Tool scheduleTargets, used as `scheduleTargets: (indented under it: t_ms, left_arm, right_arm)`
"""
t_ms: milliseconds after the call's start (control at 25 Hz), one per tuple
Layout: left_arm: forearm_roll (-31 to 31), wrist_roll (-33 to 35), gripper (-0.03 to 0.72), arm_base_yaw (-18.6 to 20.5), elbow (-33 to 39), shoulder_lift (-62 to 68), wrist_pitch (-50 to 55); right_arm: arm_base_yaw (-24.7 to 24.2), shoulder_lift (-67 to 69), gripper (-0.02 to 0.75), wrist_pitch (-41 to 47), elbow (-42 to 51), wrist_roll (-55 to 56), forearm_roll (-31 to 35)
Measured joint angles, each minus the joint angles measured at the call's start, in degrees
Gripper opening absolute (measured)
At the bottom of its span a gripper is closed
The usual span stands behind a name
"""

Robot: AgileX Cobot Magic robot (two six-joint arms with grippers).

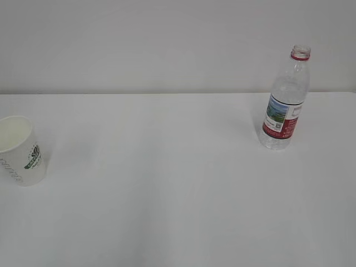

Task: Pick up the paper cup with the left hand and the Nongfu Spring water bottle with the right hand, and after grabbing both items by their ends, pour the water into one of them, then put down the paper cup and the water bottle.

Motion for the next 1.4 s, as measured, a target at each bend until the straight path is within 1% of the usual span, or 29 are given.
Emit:
scheduleTargets:
  t_ms: [720, 880, 1120, 1400]
  left_arm:
    - [0.00, 0.00, 0.580, 0.00, 0.00, 0.00, -0.59]
    - [0.00, 0.00, 0.580, 0.00, -0.60, 0.00, -2.67]
    - [0.00, 0.00, 0.580, 0.00, -0.62, 0.32, -4.64]
    - [-0.10, 0.00, 0.580, 0.00, -0.75, 3.34, -11.73]
  right_arm:
    - [0.00, 0.00, 0.568, 0.00, 0.00, -0.32, 0.00]
    - [0.00, 0.00, 0.568, -0.83, -0.64, -0.32, 0.00]
    - [0.00, 0.00, 0.568, -4.29, -2.20, -0.35, 0.11]
    - [0.00, 0.93, 0.568, -6.99, -3.15, -2.91, 0.11]
